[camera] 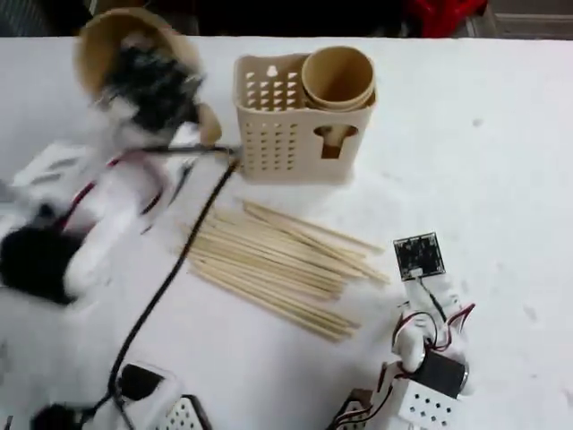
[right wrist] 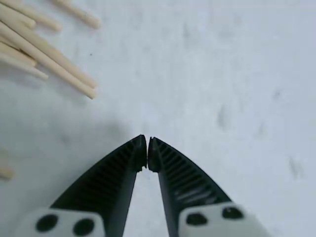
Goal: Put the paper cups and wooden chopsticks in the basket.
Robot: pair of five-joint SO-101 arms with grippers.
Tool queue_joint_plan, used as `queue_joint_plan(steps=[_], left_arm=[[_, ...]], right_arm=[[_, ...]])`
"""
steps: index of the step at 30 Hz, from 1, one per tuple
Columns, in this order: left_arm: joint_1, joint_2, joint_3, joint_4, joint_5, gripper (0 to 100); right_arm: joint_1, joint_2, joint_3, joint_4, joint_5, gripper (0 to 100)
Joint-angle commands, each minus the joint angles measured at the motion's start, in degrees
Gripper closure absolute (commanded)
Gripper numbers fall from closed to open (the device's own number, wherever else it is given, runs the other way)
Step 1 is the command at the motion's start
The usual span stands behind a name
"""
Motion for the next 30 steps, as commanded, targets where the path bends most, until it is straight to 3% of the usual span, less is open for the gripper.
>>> queue_joint_plan(steps=[1,10,18,30], left_arm=[[7.6,13.1,-11.7,-4.0,1.3,98],[15.3,41.0,-40.2,1.1,1.0,98],[19.4,58.0,-59.3,6.2,1.2,98],[20.3,67.2,-63.8,6.9,1.3,98]], right_arm=[[0.3,-0.4,0.4,-1.0,0.6,97.8],[0.3,-0.5,1.1,-1.2,0.6,97.8],[0.3,-0.5,1.1,-1.2,0.6,97.8],[0.3,-0.5,1.1,-1.2,0.6,97.8]])
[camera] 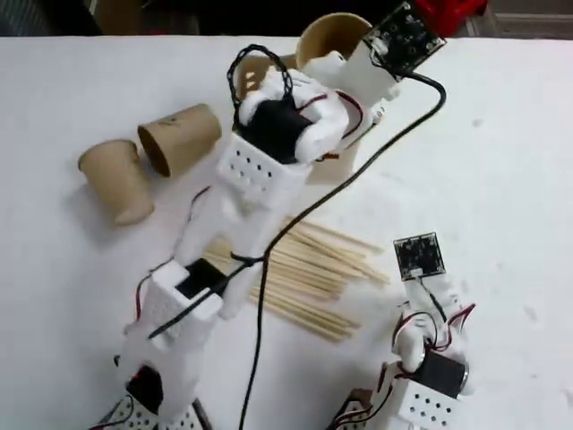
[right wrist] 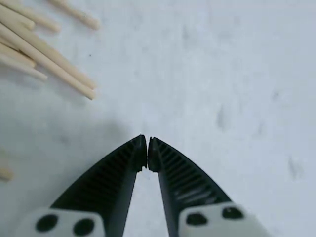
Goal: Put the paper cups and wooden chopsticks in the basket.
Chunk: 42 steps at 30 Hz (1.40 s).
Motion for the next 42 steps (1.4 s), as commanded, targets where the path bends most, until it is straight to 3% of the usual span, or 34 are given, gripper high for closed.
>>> queue_joint_plan(steps=[1,8,32,42], left_arm=[[0.8,-0.1,-2.5,0.3,0.7,98],[0.8,0.0,-2.7,0.3,0.7,87],[0.6,5.8,-0.2,-4.7,0.8,87],[-1.5,0.5,-9.6,-1.7,0.7,87]], right_arm=[[0.3,-0.5,0.4,-1.0,0.6,97.8],[0.3,-0.5,0.4,-1.0,0.6,97.8],[0.3,-0.5,0.4,-1.0,0.6,97.8],[0.3,-0.5,0.4,-1.0,0.6,97.8]])
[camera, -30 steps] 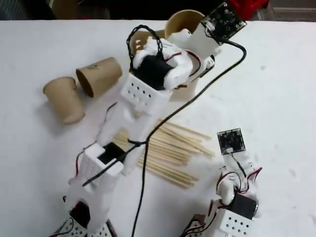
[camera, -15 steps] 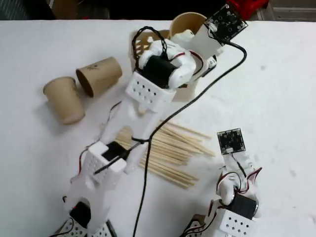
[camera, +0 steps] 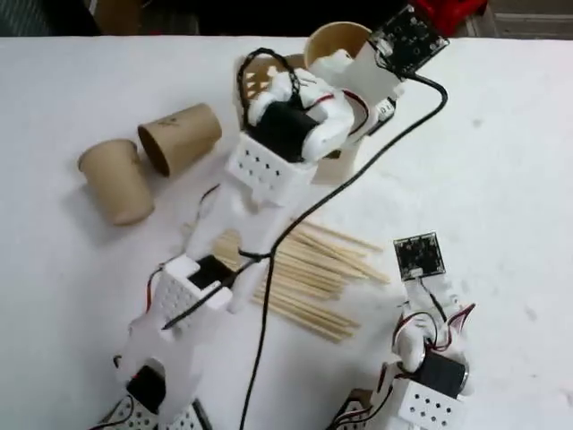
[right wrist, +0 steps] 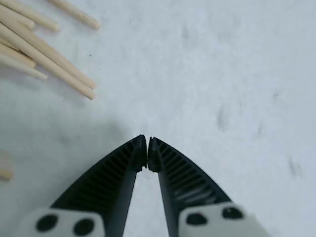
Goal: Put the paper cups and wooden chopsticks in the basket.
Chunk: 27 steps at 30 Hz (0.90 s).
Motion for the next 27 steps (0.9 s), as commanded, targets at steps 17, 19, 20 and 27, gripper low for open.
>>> queue_joint_plan(steps=[17,19,20,27], left_arm=[[-4.6,3.9,-1.6,0.9,3.7,87],[-4.6,5.4,-1.5,0.9,3.9,87],[-4.6,5.9,-1.4,1.0,3.9,87],[-4.7,1.4,-4.7,6.2,3.7,87]], right_arm=[[0.3,-0.5,0.4,-1.0,0.6,97.8],[0.3,-0.5,0.4,-1.0,0.6,97.8],[0.3,-0.5,0.4,-1.0,0.6,97.8],[0.3,-0.5,0.4,-1.0,0.6,97.8]])
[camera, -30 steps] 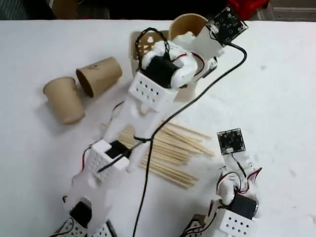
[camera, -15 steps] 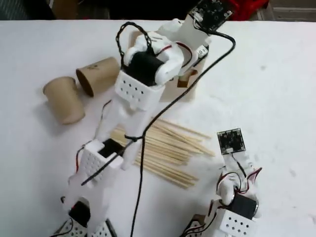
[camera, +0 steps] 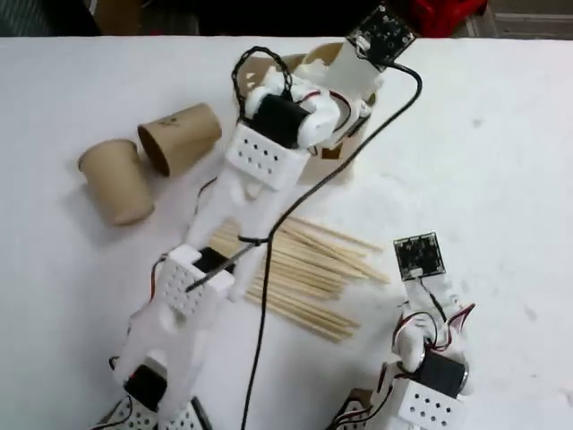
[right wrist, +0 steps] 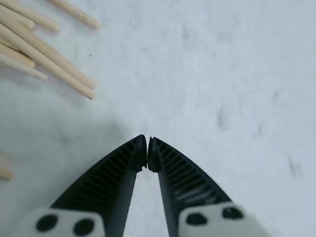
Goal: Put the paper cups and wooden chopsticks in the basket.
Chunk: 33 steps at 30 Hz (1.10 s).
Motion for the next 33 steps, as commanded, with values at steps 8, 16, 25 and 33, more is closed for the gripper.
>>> queue_joint_plan(steps=[8,16,25,33], left_arm=[[-4.3,-19.4,-15.9,19.1,0.7,87],[-28.7,-35.0,6.0,18.9,0.5,87],[-52.3,-38.1,37.4,8.9,-4.8,86],[-55.6,-31.2,49.1,-3.3,-3.9,86]], right_arm=[[0.3,-0.5,0.4,-1.0,0.6,97.8],[0.3,-0.5,0.4,-1.0,0.6,97.8],[-1.6,-0.5,0.4,-0.7,0.6,97.8],[-1.6,-0.5,0.4,-0.7,0.6,97.8]])
